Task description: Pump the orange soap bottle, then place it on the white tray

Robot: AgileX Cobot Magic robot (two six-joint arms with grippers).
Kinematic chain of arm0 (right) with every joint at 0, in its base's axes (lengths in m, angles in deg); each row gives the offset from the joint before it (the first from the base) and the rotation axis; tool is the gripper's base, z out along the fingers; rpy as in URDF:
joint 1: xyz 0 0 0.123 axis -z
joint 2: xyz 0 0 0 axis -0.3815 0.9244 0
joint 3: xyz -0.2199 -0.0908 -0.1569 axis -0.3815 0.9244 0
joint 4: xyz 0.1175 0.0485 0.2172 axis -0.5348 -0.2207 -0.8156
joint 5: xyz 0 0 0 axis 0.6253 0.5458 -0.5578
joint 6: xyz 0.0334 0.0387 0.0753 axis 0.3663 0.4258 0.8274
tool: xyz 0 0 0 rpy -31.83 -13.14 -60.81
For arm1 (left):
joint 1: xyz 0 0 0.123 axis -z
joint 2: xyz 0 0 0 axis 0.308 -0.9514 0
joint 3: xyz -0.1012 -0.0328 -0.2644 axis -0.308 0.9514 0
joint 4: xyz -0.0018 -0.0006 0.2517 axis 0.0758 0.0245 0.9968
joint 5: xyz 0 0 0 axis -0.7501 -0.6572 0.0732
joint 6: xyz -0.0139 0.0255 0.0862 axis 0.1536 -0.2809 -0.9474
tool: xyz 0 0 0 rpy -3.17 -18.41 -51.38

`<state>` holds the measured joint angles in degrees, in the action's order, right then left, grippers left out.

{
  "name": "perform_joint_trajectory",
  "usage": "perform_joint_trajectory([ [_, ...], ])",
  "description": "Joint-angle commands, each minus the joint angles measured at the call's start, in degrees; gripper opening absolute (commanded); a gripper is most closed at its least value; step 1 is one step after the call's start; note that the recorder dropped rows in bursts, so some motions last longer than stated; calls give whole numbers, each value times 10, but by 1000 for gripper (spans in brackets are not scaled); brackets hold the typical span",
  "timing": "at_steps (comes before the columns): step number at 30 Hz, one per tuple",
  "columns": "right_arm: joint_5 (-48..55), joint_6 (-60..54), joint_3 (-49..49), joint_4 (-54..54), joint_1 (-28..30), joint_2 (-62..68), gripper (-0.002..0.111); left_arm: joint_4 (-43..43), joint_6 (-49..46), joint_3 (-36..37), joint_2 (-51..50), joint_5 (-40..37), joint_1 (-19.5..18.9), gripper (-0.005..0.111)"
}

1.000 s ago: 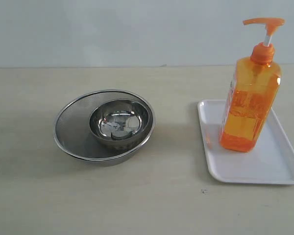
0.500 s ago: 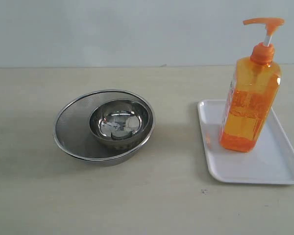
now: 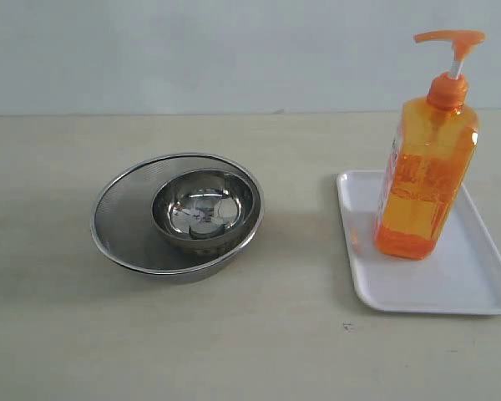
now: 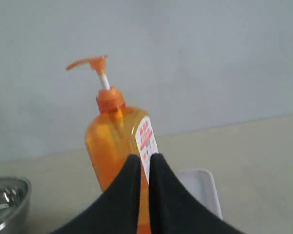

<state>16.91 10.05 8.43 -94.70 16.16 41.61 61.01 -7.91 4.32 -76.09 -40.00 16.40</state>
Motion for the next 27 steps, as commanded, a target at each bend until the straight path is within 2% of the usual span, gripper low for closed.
perform_joint_trajectory([
  [1, 93, 104, 0, 196, -2, -4, 3, 3, 0, 2, 2, 4, -1, 5],
  [5, 176, 130, 0, 237, -2, -4, 3, 3, 0, 2, 2, 4, -1, 5],
  [27, 185, 114, 0, 236, -2, -4, 3, 3, 0, 2, 2, 4, -1, 5],
])
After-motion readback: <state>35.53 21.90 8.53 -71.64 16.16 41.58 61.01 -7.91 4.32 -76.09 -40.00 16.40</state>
